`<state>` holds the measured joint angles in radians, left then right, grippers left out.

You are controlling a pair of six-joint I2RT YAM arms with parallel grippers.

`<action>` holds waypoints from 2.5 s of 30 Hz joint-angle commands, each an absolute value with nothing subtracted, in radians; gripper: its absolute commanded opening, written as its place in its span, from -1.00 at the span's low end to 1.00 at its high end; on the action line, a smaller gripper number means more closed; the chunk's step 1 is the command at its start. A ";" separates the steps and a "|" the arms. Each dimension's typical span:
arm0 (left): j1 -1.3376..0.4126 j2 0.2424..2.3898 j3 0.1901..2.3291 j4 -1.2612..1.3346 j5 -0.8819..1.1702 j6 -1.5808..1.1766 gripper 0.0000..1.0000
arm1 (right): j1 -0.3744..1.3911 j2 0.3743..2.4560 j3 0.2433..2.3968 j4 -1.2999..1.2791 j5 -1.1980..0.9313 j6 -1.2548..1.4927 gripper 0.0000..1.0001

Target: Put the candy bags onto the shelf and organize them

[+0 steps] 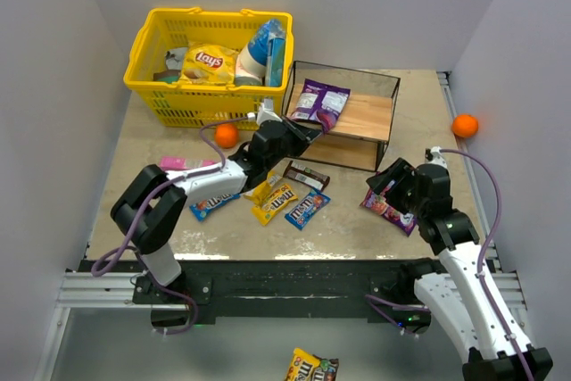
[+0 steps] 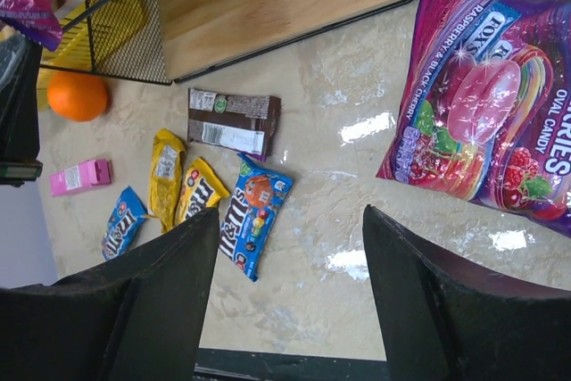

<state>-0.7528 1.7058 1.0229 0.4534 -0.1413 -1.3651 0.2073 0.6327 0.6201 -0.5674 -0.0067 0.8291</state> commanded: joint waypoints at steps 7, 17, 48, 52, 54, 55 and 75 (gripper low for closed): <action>-0.744 1.678 1.062 0.468 -0.123 -1.312 -0.81 | 0.207 0.609 0.621 -0.558 0.034 0.825 0.38; -0.764 1.459 0.827 0.318 0.043 -1.088 -0.02 | 0.206 0.754 0.603 -0.563 0.199 0.856 0.24; -0.758 1.436 0.773 0.196 0.213 -0.681 0.95 | 0.251 1.326 0.603 -0.341 0.146 0.749 -0.76; -0.756 1.439 0.762 0.202 0.219 -0.672 0.95 | 0.301 1.284 0.585 -0.341 0.088 0.735 -1.00; -0.756 1.445 0.758 0.209 0.229 -0.670 0.94 | 0.317 1.270 0.571 -0.336 0.063 0.721 -1.00; -0.758 1.450 0.753 0.213 0.233 -0.670 0.94 | 0.325 1.249 0.565 -0.336 0.042 0.718 -1.00; -0.804 1.611 0.818 0.275 0.287 -0.667 0.87 | 0.244 0.833 0.673 -0.808 0.567 1.054 0.66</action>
<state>-0.8021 1.6283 0.7750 0.2455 0.2852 -0.6872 0.3275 0.8532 0.6350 -0.6670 0.4133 0.9096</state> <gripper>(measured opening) 0.936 0.800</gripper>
